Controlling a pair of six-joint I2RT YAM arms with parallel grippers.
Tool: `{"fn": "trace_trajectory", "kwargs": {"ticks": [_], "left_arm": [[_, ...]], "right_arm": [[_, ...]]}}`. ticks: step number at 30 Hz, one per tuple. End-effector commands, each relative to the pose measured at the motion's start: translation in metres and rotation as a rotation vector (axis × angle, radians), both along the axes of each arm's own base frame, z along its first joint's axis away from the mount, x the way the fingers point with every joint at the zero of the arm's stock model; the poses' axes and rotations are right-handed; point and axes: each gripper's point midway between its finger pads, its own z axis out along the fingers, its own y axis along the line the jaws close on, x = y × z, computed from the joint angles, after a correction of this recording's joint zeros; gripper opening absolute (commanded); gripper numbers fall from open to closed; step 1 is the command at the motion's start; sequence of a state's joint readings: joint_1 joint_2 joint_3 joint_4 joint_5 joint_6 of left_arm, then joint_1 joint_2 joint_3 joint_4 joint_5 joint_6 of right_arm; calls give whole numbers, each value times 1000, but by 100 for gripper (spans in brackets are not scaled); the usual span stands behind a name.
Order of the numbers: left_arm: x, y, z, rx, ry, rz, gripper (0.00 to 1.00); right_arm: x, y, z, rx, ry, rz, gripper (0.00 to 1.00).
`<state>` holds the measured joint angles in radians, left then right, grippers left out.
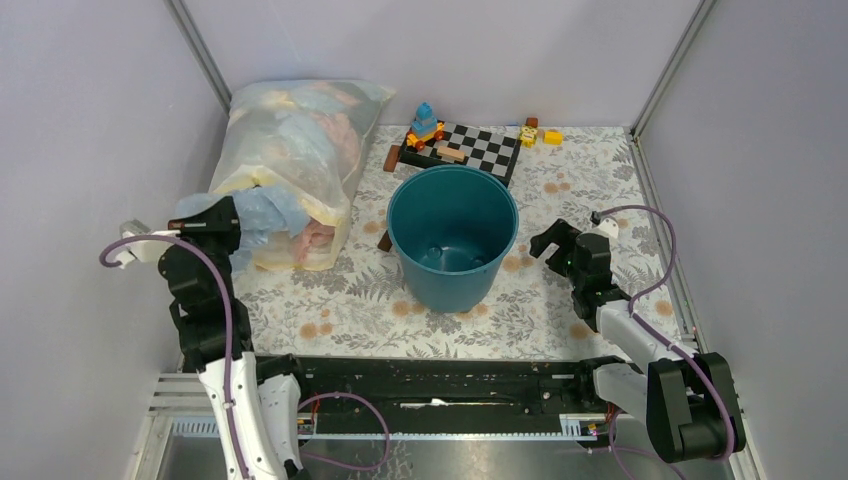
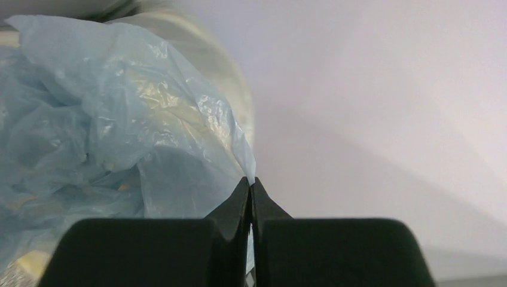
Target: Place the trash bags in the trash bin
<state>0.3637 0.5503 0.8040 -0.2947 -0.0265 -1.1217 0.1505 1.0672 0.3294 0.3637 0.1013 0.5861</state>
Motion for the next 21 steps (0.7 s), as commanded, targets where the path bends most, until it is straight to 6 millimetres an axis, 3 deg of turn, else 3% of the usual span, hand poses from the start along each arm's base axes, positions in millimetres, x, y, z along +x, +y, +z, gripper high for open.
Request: {"fn": "trace_trajectory", "kwargs": {"ticks": [1, 4, 6, 13, 16, 21], "left_arm": [[-7, -49, 56, 124, -143, -260, 0], [-8, -90, 63, 84, -228, -503, 0], [-11, -101, 67, 69, -253, -571, 0], [-12, -117, 78, 127, -254, -663, 0], [-7, -125, 79, 141, -247, -703, 0], [2, -149, 76, 156, -236, -774, 0]], "right_arm": [[10, 18, 26, 23, -100, 102, 100], [8, 24, 30, 34, -129, 138, 100], [7, 25, 34, 35, -147, 143, 100], [6, 17, 54, 21, -182, 99, 100], [8, 5, 79, -2, -183, 37, 100], [3, 25, 146, -15, -226, 184, 97]]}}
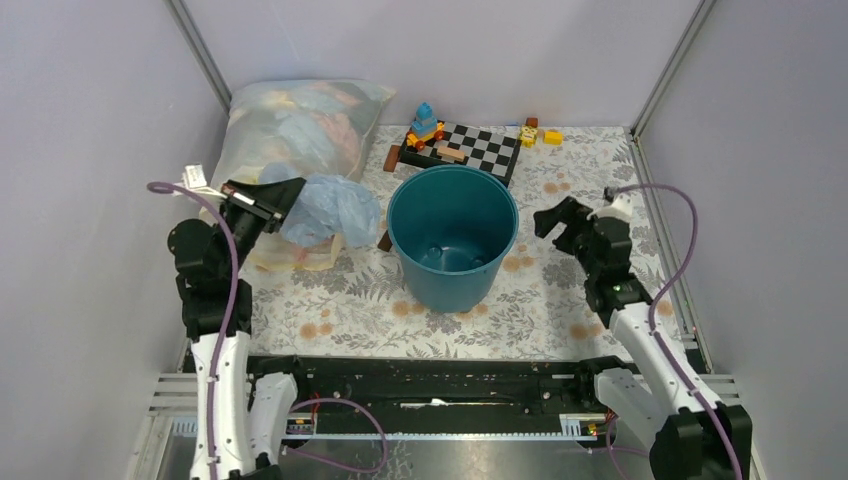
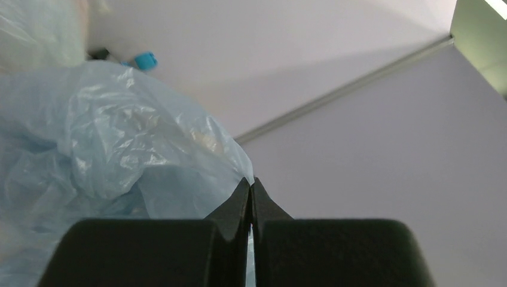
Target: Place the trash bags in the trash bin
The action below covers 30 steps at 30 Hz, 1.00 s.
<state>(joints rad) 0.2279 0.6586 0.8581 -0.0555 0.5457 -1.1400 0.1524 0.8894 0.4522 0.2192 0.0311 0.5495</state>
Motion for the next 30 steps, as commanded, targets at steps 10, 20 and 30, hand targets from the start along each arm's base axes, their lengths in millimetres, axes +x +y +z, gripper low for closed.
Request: {"fn": "trace_trajectory", "kwargs": {"ticks": [10, 20, 30], "left_arm": [[13, -78, -11, 104, -10, -174, 0], [15, -104, -34, 139, 37, -237, 0], [10, -101, -34, 174, 11, -210, 0]], "right_arm": [[-34, 64, 143, -37, 7, 453, 85], [-36, 94, 124, -184, 183, 490, 69], [-10, 81, 111, -360, 294, 340, 13]]}}
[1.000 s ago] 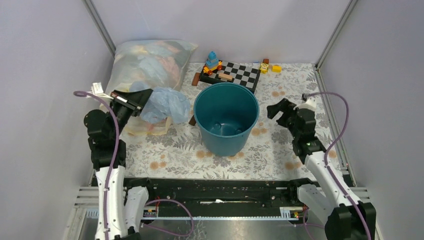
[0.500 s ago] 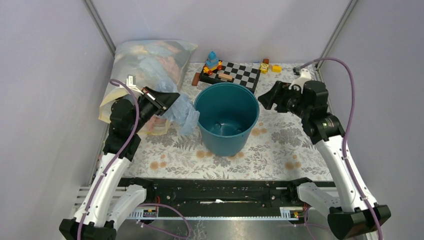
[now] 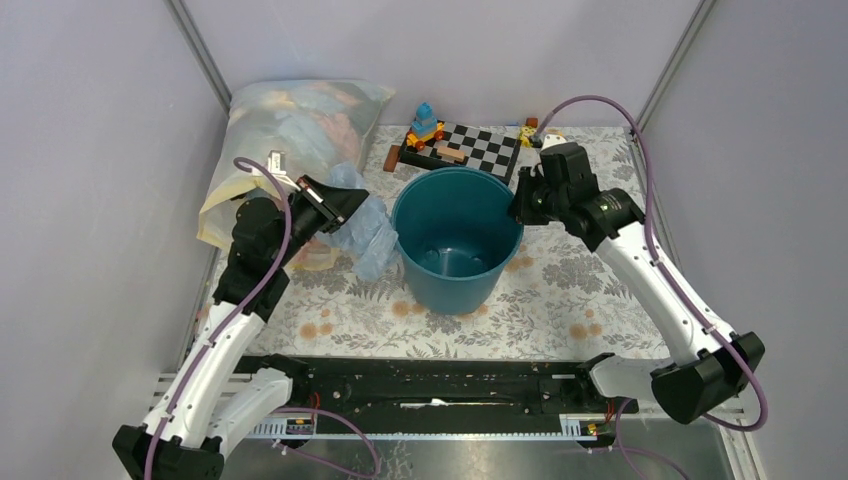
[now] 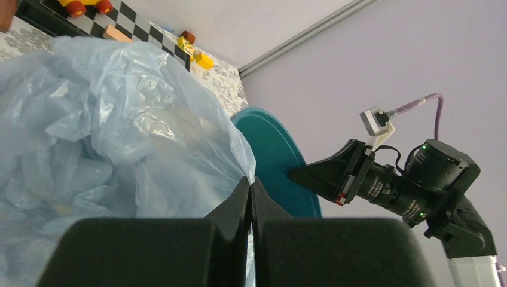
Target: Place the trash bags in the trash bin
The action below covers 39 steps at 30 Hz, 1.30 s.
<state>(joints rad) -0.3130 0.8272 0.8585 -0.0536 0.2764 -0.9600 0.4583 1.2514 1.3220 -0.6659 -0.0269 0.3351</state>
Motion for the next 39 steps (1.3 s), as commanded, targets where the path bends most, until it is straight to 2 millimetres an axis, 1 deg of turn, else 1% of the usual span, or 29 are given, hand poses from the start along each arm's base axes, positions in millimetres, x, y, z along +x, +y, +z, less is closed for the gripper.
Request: {"fn": "trace_trajectory", "kwargs": {"ticks": [1, 3, 6, 10, 13, 17, 22, 23, 24, 25, 27, 28, 29, 32, 35, 37, 39], "left_arm": [[-1, 10, 13, 20, -81, 51, 0], [-1, 11, 11, 31, -77, 57, 0], [-1, 11, 5, 42, -66, 56, 0], [0, 13, -4, 57, -58, 65, 0], [0, 14, -6, 80, -58, 71, 0], [-1, 18, -11, 126, -59, 80, 0], [-2, 21, -16, 157, -63, 87, 0], [-3, 20, -16, 157, -62, 79, 0], [-3, 19, -17, 158, -60, 71, 0], [-4, 17, -18, 159, -59, 61, 0], [-7, 14, -20, 158, -53, 35, 0], [-9, 12, -22, 156, -51, 20, 0], [-10, 10, -23, 155, -47, 6, 0], [-14, 4, -30, 143, -27, -29, 0], [-18, -5, -35, 121, -3, -81, 0], [-23, -14, -43, 96, 20, -126, 0], [-29, -27, -50, 68, 36, -174, 0]], "right_arm": [[18, -26, 20, -122, -64, -125, 8], [31, -37, 30, -166, -95, -197, 0], [51, -41, 40, -189, -131, -265, 0], [79, -38, 42, -195, -169, -331, 0], [103, -29, 41, -187, -178, -351, 0], [136, -10, 36, -161, -175, -354, 0], [177, 9, 43, -105, -211, -379, 0], [183, 12, 47, -94, -220, -383, 2], [188, 15, 50, -86, -227, -377, 9], [191, 20, 58, -70, -241, -363, 21], [189, 27, 67, -49, -247, -315, 53], [187, 28, 70, -43, -253, -306, 60], [184, 27, 76, -34, -264, -300, 65], [167, 22, 98, -14, -314, -271, 76], [142, 14, 118, 0, -359, -234, 85], [121, 11, 125, 15, -380, -183, 88], [97, 12, 126, 37, -394, -113, 90]]}}
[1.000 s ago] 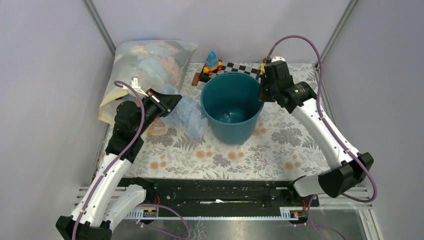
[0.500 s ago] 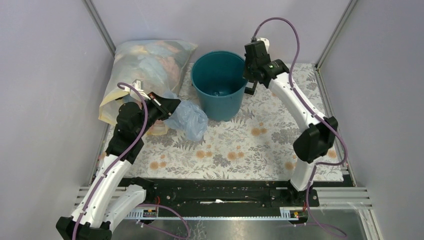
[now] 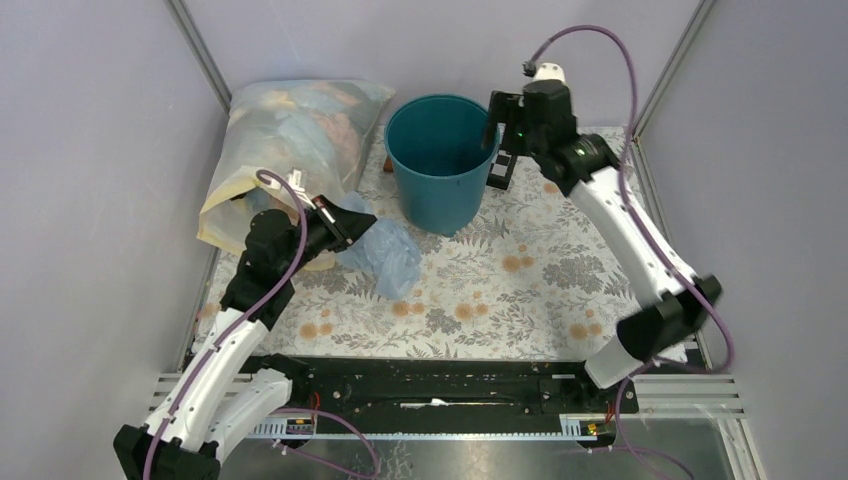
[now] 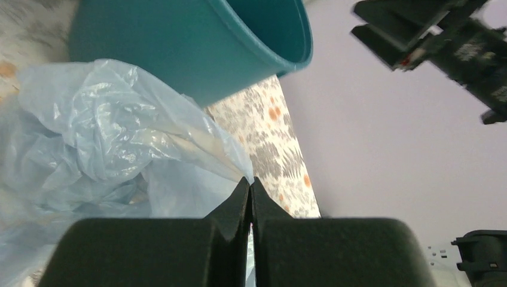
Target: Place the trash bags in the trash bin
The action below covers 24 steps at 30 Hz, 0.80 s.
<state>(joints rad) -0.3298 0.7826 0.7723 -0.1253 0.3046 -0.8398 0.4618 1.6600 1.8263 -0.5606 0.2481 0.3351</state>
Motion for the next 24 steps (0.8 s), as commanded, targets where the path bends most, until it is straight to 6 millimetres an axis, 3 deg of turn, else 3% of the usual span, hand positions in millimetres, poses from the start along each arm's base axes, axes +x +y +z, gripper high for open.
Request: {"fn": "trace_trajectory", "kwargs": {"ticks": [1, 5, 9, 14, 17, 24], "left_arm": [[-17, -32, -5, -74, 15, -140, 0], [-31, -60, -23, -84, 49, -207, 0], [-41, -88, -40, -54, 68, -251, 0], [-39, -112, -62, -24, 80, -244, 0], [-35, -123, -74, -29, 91, -245, 0], [-21, -137, -92, -15, 113, -238, 0]], "right_arm": [[-55, -3, 52, 69, -154, 166, 90], [-109, 13, 13, 127, -84, 369, 87], [-165, 29, -47, 223, 51, 545, 82], [-206, 37, -101, 297, 110, 607, 82], [-225, 46, -117, 322, 127, 648, 81], [-251, 66, -130, 373, 101, 739, 82]]}}
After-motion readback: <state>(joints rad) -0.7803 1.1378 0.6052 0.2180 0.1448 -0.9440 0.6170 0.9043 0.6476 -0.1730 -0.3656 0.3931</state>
